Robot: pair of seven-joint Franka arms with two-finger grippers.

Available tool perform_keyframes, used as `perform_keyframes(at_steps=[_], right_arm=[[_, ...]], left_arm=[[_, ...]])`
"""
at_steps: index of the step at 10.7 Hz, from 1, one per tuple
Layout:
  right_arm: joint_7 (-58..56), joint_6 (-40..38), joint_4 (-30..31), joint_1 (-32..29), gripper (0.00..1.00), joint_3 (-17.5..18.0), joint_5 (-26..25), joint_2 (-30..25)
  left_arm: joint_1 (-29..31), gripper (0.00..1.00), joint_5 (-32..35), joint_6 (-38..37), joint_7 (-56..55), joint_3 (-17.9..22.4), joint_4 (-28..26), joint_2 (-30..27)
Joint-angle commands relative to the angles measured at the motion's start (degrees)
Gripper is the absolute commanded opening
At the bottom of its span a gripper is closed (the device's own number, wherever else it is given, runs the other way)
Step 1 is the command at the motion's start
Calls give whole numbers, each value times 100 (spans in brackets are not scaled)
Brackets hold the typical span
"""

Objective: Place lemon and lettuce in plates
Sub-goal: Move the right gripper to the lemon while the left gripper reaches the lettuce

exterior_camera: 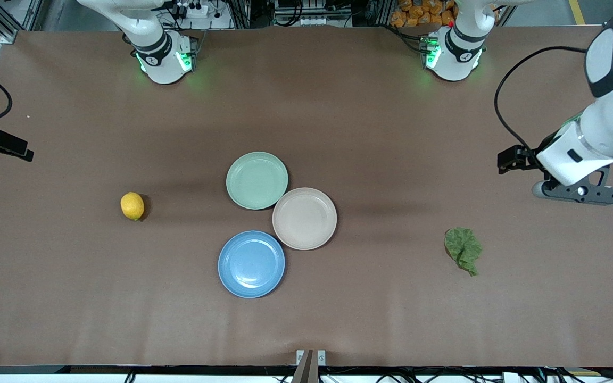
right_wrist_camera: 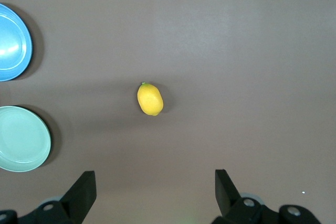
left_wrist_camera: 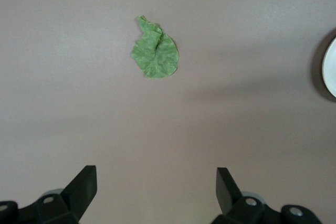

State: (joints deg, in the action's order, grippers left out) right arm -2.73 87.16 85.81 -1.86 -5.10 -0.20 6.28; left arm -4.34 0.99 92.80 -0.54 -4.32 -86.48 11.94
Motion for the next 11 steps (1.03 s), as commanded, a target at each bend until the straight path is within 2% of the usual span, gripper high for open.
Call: perform_keyframes(at_steps=[1, 3, 7, 11], right_arm=[[27, 64, 50, -60, 100, 44, 64, 5], [27, 221, 189, -60, 100, 44, 64, 84], [-44, 1046, 1015, -69, 100, 44, 73, 215], [-52, 1591, 1305, -8, 100, 53, 73, 646]], left_arm=[[30, 100, -55, 308, -25, 1, -62, 220], [39, 100, -55, 537, -25, 10, -62, 422], [48, 100, -90, 1046, -25, 10, -79, 809], [91, 100, -55, 1434, -25, 36, -18, 1257]])
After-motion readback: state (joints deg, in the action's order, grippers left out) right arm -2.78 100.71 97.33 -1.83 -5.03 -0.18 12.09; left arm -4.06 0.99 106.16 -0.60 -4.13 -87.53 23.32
